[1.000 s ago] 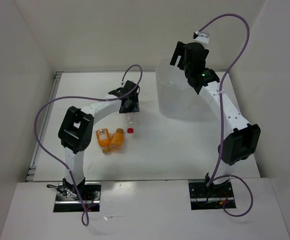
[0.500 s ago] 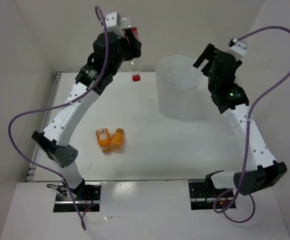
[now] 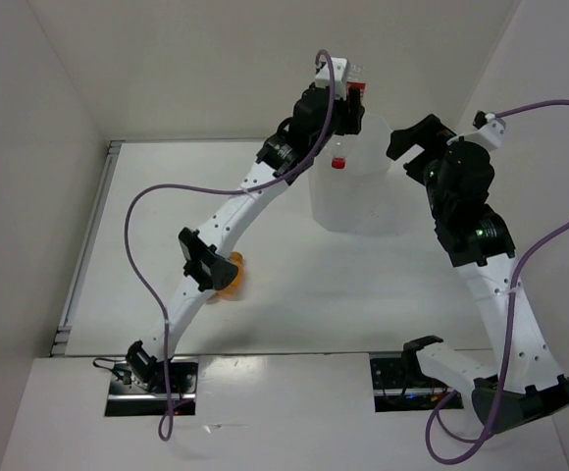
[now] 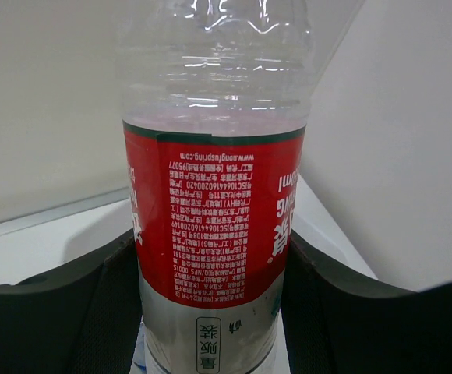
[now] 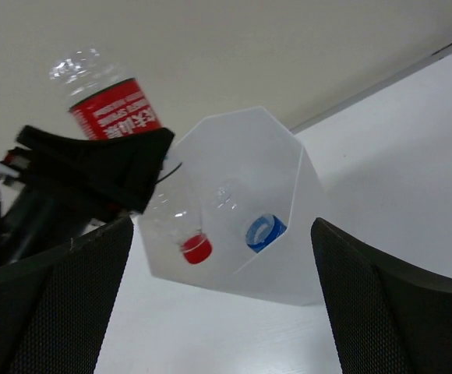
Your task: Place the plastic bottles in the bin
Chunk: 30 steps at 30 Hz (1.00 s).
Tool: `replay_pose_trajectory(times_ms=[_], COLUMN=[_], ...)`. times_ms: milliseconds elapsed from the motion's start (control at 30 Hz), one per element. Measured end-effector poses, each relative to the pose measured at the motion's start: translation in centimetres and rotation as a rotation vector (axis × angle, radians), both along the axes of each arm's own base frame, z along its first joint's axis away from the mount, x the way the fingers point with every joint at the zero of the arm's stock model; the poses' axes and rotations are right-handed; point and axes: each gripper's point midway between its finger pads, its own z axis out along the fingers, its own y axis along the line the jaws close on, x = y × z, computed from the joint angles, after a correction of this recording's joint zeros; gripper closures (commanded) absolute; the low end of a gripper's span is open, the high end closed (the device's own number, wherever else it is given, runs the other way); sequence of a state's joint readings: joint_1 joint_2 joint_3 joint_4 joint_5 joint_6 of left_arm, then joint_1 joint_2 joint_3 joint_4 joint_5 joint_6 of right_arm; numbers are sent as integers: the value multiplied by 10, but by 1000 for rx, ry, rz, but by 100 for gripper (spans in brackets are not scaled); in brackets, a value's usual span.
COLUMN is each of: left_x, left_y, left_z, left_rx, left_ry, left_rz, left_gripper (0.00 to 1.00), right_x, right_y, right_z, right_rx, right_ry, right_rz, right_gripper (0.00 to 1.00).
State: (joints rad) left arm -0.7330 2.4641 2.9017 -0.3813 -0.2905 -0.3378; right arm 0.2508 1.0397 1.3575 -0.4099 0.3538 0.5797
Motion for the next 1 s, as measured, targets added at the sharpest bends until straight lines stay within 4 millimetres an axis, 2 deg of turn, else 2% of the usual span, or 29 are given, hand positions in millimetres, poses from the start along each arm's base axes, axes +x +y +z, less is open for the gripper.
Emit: replay_pose_trajectory(times_ms=[100, 133, 200, 233, 267, 333, 433, 567, 633, 733, 800, 867, 933, 1000], left_x=[8, 11, 14, 14, 14, 13, 0, -29, -50, -91, -125, -153, -174, -204], left_y=[-5, -4, -2, -1, 1, 4, 10, 33, 55, 105, 157, 200, 236, 273], left_z=[-13, -12, -3, 2, 7, 12, 19, 39, 57, 95, 125, 146, 130, 105], left_rx=[1, -8, -33, -44, -54, -54, -32, 8, 30, 34, -5, -44, -21, -30], left_ry=[6, -2, -26, -38, -46, -53, -27, 21, 45, 69, 82, 92, 175, 230], left_rz=[-3, -1, 1, 1, 4, 2, -14, -17, 3, 54, 145, 229, 313, 382], left_gripper=[36, 24, 20, 7, 0, 0, 0, 0, 0, 0, 0, 0, 0, 0], right_x=[0, -1, 0, 0, -1, -1, -4, -7, -6, -7, -13, -19, -28, -42], right_y=[4, 6, 8, 10, 11, 16, 30, 63, 88, 138, 182, 221, 256, 286], right_z=[-9, -13, -19, -21, -23, -24, -25, -28, -29, -28, -32, -41, -58, -83], right_rx=[8, 8, 6, 5, 0, -10, -49, -104, -130, -173, -203, -227, -246, -260], right_ry=[17, 24, 38, 44, 48, 50, 53, 62, 70, 77, 87, 106, 147, 208], right_rz=[20, 29, 44, 51, 60, 81, 145, 270, 355, 512, 630, 723, 803, 870], right_gripper=[0, 0, 0, 0, 0, 0, 0, 0, 0, 0, 0, 0, 0, 0])
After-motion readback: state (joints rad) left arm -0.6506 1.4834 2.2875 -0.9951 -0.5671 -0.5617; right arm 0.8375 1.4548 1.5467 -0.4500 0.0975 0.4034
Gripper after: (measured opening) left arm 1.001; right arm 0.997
